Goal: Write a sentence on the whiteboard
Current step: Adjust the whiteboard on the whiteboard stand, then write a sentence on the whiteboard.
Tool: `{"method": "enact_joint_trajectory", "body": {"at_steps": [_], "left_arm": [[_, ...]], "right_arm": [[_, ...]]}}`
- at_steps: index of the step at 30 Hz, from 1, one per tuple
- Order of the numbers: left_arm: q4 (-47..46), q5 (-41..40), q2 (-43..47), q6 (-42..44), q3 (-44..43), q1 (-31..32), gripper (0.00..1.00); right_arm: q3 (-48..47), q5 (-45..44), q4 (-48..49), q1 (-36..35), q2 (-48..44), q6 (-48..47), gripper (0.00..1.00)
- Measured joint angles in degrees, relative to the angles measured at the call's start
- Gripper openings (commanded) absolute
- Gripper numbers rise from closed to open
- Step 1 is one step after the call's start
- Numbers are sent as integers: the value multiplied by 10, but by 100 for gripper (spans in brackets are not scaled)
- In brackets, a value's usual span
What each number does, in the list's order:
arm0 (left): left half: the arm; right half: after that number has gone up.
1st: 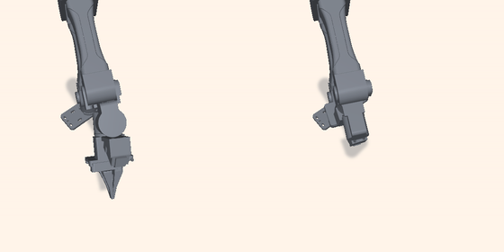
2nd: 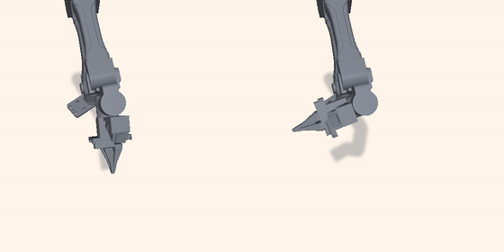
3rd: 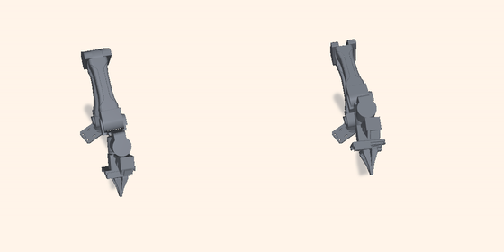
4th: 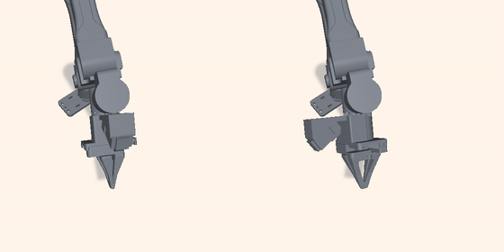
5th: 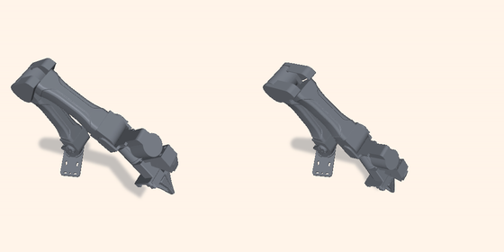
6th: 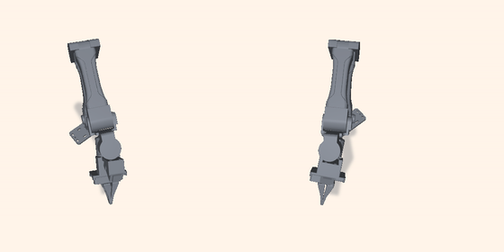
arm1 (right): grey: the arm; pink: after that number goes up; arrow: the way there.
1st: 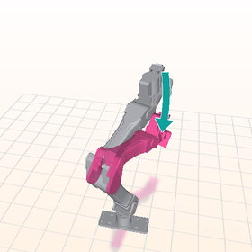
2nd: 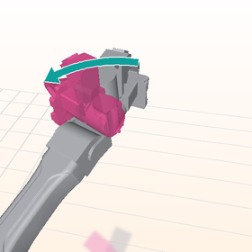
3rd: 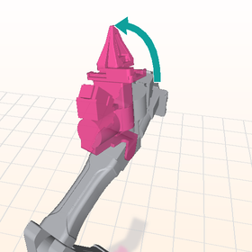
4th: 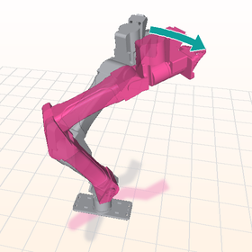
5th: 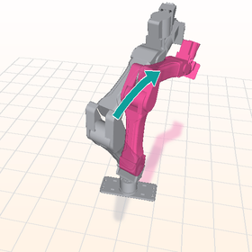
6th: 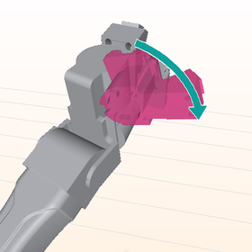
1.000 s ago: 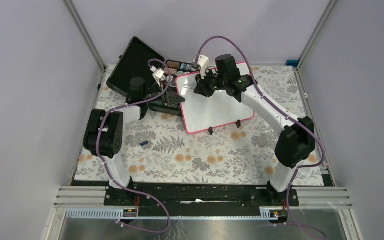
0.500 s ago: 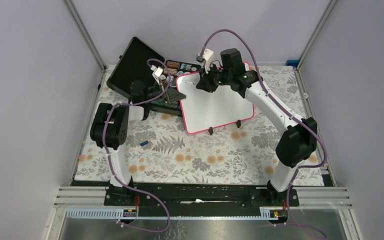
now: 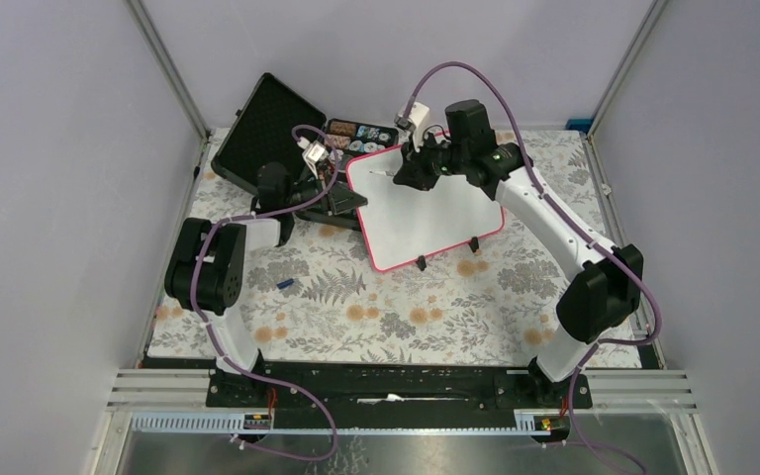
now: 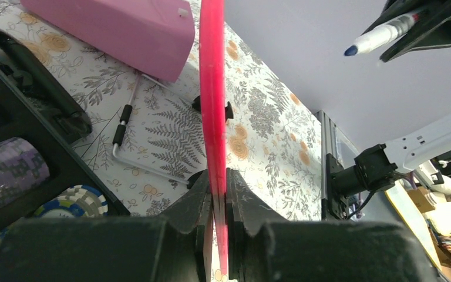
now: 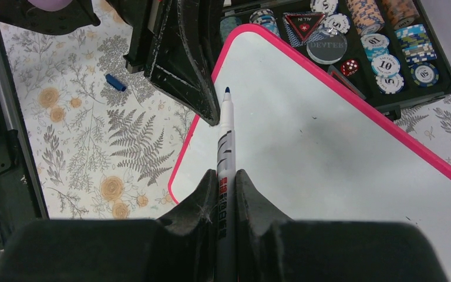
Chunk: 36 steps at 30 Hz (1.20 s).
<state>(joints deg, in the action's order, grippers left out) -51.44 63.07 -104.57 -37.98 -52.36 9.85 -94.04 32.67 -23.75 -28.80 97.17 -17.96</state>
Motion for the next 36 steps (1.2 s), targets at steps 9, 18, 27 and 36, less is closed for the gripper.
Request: {"method": "enact_joint_trajectory", "body": {"at_steps": [9, 18, 27, 36], "left_arm": [[71, -2, 2, 45, -21, -1, 0], [89, 1, 2, 56, -28, -1, 0], [90, 1, 2, 64, -28, -1, 0], [94, 1, 2, 67, -29, -1, 0]], "right_arm": [[10, -3, 4, -4, 0, -9, 0], [11, -22, 21, -20, 29, -9, 0], [1, -37, 23, -25, 59, -9, 0], [-21, -50, 22, -28, 72, -10, 0]]}}
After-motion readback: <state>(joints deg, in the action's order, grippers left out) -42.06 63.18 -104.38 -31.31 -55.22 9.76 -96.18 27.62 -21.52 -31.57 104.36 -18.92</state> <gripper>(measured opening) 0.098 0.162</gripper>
